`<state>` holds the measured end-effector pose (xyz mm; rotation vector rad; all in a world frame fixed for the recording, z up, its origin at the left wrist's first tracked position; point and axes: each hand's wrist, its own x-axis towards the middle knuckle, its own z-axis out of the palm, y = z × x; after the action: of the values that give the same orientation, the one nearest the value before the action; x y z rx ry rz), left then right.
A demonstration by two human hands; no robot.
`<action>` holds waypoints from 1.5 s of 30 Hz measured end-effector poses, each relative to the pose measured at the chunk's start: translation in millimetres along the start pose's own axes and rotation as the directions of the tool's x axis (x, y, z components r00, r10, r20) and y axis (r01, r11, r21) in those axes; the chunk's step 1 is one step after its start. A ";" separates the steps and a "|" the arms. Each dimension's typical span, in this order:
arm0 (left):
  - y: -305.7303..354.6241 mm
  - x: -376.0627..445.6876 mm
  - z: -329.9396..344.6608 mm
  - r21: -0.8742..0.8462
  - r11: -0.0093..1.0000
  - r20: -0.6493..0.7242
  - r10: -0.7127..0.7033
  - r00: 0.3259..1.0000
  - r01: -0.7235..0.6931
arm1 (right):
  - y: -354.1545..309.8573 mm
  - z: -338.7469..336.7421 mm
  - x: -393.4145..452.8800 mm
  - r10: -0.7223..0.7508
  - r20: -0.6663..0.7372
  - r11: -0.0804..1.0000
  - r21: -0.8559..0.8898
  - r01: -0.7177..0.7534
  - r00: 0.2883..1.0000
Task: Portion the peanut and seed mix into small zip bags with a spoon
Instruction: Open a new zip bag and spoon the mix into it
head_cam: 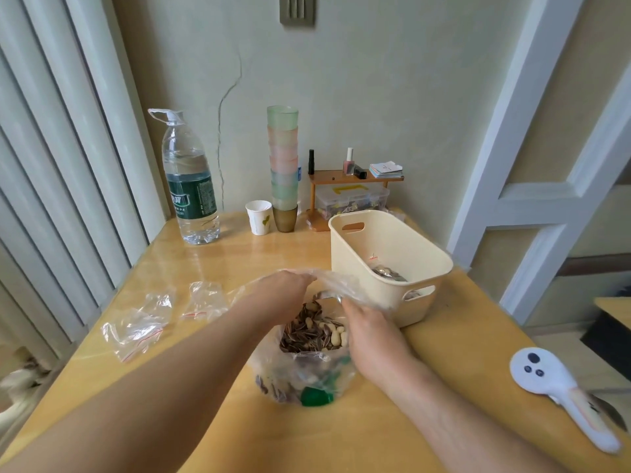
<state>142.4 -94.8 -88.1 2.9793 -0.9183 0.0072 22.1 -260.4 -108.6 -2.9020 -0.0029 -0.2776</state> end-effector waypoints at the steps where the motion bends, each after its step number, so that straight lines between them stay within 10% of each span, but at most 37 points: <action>1: -2.4 7.2 4.7 -0.036 0.999 0.058 -0.034 0.998 0.036 | 0.4 3.3 0.2 0.002 0.003 1.000 -0.016 -0.002 1.000; 19: -4.4 1.3 -0.1 -0.272 0.928 0.309 -0.166 0.937 0.255 | 7.9 -9.3 -7.5 0.016 0.071 0.999 0.051 -0.020 0.997; 32: 20.8 -38.9 -38.3 -0.575 0.786 -0.004 -0.279 0.960 0.226 | -2.9 -32.8 -22.8 0.039 -0.035 0.991 0.130 -0.034 0.999; 45: 14.7 -49.3 -35.0 -0.834 0.482 0.042 -0.432 0.901 0.270 | -4.3 -41.1 -34.6 -0.013 -0.051 0.990 0.139 0.020 0.999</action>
<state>93.5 -78.4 -53.3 2.1280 -0.1374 -0.1327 -19.7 -264.8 -74.9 -2.7563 -0.0372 -0.3387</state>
